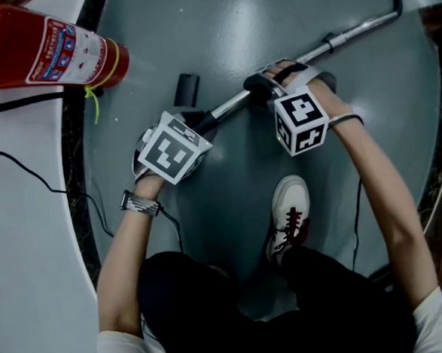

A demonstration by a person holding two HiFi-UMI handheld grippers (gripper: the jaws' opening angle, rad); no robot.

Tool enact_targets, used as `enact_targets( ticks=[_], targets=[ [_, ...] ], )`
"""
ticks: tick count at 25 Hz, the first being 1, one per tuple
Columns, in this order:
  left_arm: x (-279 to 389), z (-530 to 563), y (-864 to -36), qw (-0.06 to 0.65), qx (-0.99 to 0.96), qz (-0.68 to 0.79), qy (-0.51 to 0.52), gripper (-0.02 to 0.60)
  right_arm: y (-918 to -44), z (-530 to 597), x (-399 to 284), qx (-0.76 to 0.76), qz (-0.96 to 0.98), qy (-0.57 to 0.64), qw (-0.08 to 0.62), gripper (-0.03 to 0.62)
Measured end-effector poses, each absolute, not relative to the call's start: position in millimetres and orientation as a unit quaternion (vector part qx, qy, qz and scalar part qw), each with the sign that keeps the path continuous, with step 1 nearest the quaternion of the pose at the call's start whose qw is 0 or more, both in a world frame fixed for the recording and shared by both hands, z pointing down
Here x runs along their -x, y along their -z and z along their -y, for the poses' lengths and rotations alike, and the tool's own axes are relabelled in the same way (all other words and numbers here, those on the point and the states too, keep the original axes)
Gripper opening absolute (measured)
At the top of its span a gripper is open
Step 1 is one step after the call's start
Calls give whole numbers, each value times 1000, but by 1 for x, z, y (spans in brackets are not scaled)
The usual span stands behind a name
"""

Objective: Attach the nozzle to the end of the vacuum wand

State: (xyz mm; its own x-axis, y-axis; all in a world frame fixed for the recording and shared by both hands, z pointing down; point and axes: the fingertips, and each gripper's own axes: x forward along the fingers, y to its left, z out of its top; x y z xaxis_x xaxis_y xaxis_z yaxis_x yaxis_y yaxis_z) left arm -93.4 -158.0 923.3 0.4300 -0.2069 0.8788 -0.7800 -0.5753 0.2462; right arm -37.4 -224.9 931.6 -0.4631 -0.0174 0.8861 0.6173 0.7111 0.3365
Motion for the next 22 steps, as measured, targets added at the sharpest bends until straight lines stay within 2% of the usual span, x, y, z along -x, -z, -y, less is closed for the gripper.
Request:
enact_targets(
  ticks=[8, 17, 22],
  targets=[
    [90, 159, -923, 285, -785, 305, -458, 161, -932, 225, 36, 189, 788, 332, 483, 153],
    [92, 163, -924, 325, -770, 321, -445, 161, -931, 223, 39, 189, 793, 328, 477, 153],
    [91, 164, -925, 293, -776, 315, -460, 160, -933, 224, 39, 194, 788, 335, 479, 152]
  ],
)
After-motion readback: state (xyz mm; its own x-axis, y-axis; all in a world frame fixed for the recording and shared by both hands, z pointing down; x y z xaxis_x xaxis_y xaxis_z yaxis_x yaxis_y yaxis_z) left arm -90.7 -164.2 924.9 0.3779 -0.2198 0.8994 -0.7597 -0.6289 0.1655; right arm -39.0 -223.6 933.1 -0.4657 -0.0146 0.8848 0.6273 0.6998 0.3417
